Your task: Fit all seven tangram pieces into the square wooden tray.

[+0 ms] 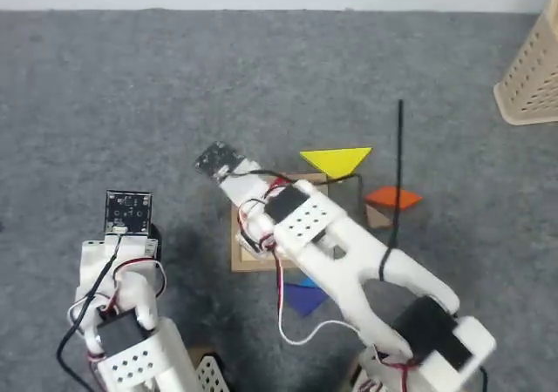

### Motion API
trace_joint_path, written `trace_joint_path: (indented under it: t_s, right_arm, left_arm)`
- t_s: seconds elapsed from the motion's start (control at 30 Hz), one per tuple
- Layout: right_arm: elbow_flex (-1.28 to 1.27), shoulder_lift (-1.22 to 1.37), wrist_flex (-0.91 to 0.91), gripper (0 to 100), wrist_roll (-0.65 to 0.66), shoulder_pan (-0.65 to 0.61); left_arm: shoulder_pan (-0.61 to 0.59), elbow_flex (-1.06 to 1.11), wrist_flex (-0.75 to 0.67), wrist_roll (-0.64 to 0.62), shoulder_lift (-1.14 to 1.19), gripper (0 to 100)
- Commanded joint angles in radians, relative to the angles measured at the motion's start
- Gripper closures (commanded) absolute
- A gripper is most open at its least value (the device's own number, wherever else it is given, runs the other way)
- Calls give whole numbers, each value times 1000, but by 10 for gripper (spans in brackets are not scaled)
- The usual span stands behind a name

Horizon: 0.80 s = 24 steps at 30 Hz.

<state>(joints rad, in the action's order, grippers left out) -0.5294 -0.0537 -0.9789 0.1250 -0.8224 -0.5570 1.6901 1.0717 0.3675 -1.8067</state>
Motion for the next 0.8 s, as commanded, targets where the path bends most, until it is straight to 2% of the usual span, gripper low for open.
trace_joint_path:
  t_s: [0.0,0.4,0.77]
  right_arm:
    - [32,53,10,753,26,12]
    - [184,203,-113,753,123,173]
    - [310,211,-159,753,124,363]
  left_arm:
    - [6,-5,8,6,-9,782]
    - [6,-5,8,6,-9,782]
    - [6,-5,8,6,-9,782]
